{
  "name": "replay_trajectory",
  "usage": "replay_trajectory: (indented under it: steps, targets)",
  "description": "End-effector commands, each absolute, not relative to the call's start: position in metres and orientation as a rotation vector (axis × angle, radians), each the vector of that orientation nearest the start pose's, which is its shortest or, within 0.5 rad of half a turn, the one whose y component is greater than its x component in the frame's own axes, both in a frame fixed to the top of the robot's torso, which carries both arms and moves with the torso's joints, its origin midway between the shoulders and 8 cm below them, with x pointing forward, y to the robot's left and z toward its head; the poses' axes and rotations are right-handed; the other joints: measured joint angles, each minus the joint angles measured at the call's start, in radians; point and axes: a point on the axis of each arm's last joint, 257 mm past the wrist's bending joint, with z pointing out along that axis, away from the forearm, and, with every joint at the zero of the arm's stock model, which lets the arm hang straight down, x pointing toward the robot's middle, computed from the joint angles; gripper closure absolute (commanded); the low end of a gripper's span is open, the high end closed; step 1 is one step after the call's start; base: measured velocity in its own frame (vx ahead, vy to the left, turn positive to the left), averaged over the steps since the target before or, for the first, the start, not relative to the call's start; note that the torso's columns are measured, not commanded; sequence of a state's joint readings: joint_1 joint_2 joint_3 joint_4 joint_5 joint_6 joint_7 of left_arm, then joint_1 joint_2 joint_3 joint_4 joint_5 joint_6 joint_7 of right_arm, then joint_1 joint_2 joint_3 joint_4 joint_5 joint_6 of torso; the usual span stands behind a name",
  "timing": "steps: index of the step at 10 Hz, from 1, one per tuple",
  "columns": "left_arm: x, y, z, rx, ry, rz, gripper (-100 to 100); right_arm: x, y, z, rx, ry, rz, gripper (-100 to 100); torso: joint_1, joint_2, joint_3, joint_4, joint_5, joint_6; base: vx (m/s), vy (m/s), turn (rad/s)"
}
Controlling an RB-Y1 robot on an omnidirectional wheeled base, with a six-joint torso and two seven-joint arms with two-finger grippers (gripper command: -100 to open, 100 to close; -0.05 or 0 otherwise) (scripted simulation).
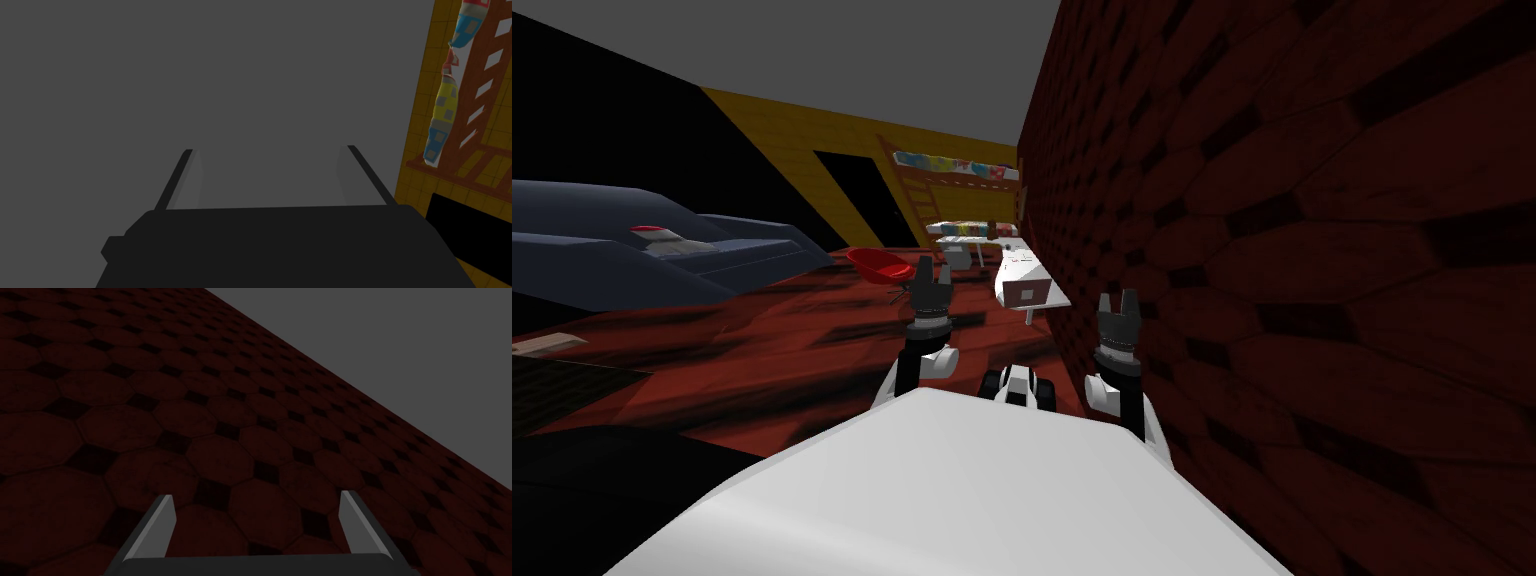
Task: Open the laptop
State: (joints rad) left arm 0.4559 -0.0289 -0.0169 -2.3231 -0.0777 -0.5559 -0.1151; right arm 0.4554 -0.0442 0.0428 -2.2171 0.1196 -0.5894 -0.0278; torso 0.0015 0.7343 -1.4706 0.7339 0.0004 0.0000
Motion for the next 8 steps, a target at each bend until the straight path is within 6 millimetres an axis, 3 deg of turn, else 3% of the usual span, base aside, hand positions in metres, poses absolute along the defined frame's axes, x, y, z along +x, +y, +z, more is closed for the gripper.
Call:
replay_trajectory:
  steps: [1, 8]
  targets:
    - [0.328, 0.258, 0.067, -0.482, 0.558, -1.204, 0, 0.354, -0.229, 0.017, 0.439, 0.757, 1.278, -100, 0.000, 0.002, -0.005, 0.003, 0.000, 0.000, 0.009, 0.053, 0.008]
    - [0.328, 0.258, 0.067, -0.482, 0.558, -1.204, 0, 0.377, -0.213, -0.016, 0.242, 0.956, 1.004, -100, 0.000, 0.004, -0.005, 0.004, 0.000, 0.000, 0.023, 0.087, 0.012]
